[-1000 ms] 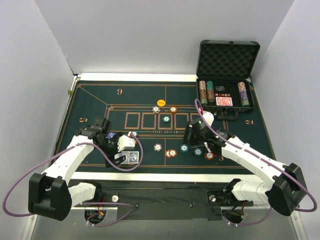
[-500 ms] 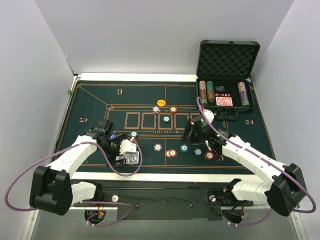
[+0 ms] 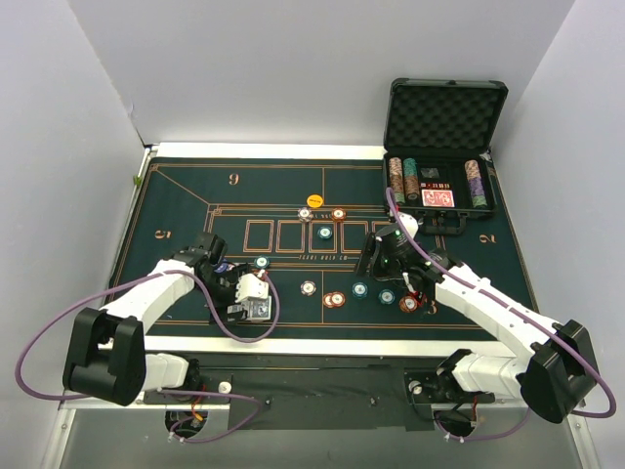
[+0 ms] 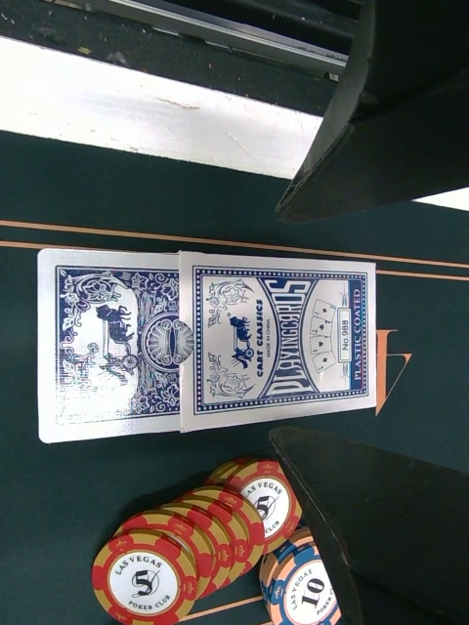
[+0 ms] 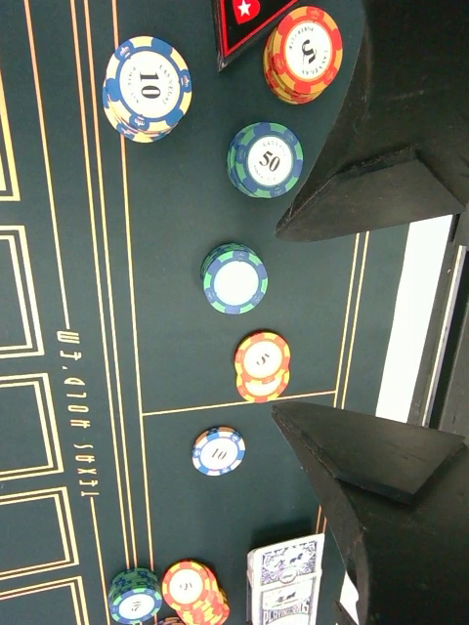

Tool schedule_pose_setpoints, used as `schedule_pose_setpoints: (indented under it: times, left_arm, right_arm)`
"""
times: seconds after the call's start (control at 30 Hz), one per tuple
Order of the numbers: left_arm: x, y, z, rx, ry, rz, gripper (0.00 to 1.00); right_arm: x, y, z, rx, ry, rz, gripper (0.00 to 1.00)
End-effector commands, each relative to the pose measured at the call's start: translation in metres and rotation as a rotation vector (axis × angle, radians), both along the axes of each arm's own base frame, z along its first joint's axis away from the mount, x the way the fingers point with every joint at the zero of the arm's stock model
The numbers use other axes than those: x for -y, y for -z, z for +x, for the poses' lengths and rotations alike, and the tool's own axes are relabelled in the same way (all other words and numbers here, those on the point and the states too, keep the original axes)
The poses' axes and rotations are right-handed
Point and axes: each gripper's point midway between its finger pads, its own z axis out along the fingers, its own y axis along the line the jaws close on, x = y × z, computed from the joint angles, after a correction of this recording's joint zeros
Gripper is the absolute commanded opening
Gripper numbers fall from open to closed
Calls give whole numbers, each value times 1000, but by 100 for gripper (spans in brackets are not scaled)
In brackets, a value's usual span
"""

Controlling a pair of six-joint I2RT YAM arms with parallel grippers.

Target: Distribute texas hold em gaming equipment

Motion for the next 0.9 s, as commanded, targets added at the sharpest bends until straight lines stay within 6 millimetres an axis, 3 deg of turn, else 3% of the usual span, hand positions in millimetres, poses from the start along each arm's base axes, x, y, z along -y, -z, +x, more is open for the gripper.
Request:
schedule_pose_setpoints:
  times: [0.0, 0.33, 0.7, 0.87]
  left_arm:
    - [4, -1, 8, 25, 14, -5, 96]
    - [2, 11, 11, 38, 2, 28, 96]
    - [-1, 22, -3, 2, 28, 45, 96]
    - [0, 23, -2, 0, 29, 49, 86]
  right_arm:
    - [-4, -9, 4, 25, -14, 25, 62]
    - [-6, -10, 5, 25, -20, 27, 59]
    - [-10, -9, 8, 18, -22, 29, 59]
    - [-10, -7, 7, 13, -23, 32, 59]
